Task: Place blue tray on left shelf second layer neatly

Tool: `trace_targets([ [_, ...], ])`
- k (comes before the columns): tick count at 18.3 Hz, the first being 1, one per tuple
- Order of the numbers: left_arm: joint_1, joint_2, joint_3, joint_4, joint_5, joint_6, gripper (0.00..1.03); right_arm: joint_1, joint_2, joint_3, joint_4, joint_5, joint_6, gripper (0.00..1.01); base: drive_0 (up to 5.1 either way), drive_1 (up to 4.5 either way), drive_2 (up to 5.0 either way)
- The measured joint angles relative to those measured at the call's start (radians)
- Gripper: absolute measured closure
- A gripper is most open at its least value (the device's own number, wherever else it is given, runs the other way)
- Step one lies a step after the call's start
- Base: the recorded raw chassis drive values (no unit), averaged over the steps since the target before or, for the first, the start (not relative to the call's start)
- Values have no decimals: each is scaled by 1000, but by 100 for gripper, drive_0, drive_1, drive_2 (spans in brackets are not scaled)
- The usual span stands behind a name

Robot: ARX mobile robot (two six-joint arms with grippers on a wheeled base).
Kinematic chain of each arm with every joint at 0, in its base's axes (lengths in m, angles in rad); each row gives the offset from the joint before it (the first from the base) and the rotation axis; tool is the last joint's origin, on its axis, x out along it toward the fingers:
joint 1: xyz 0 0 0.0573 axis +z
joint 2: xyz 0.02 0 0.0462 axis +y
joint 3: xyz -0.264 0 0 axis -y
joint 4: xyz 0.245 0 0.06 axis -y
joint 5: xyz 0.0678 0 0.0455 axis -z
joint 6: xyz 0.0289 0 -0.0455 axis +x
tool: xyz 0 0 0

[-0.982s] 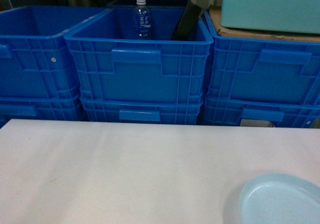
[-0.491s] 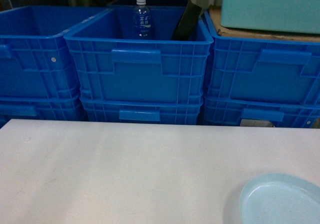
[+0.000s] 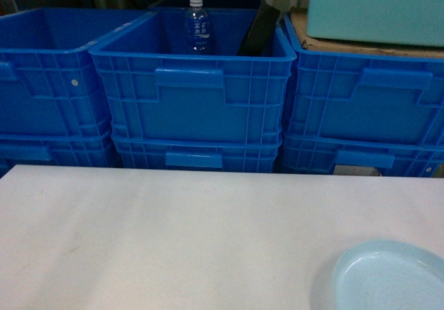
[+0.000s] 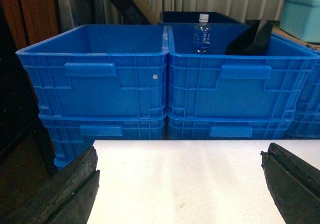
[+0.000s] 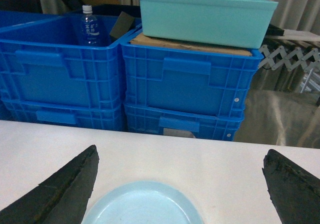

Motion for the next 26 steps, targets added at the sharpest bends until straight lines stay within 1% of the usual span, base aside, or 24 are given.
trace_targets([
  [4,0,0,0,0,0,0,5,-4,0,0,0,2,-3,3,0,0,0],
  [5,0,0,0,0,0,0,5,-47,1,1,-27,-44,-3,3,0,0,0],
  [6,0,0,0,0,0,0,5,-123,57,11,-21,-109,5,3,0,0,0],
  [7,0,0,0,0,0,0,5,-188,173,40,56,-172,21,3,0,0,0],
  [8,0,0,0,0,0,0,5,-243,360,132,177,-260,33,3,0,0,0],
  [9,0,0,0,0,0,0,5,-282,567,289,236,-350,39,3,0,0,0],
  [10,0,0,0,0,0,0,5,-320,775,482,124,-435,39,3,0,0,0],
  [11,0,0,0,0,0,0,5,-360,960,633,-29,-541,50,3,0,0,0],
  [12,0,0,0,0,0,0,5,-407,1174,782,-195,-685,49,3,0,0,0],
  [13,0,0,0,0,0,0,5,-458,1357,869,-306,-742,16,3,0,0,0],
  [14,0,0,0,0,0,0,5,-517,1468,883,-360,-758,-37,3,0,0,0],
  [15,0,0,0,0,0,0,5,-561,1517,862,-380,-767,-93,3,0,0,0],
  [16,0,0,0,0,0,0,5,-580,1519,832,-377,-773,-134,3,0,0,0],
  [17,0,0,0,0,1,0,5,-581,1516,820,-371,-780,-147,3,0,0,0],
  [19,0,0,0,0,0,0,5,-560,1512,747,-318,-775,-185,3,0,0,0],
  [21,0,0,0,0,0,0,5,-547,1532,670,-268,-755,-196,3,0,0,0],
  [23,0,0,0,0,0,0,5,-550,1567,619,-206,-713,-198,3,0,0,0],
  [24,0,0,0,0,0,0,5,-550,1576,595,-183,-705,-198,3,0,0,0],
  [26,0,0,0,0,0,0,5,-550,1607,564,-163,-698,-214,3,0,0,0],
])
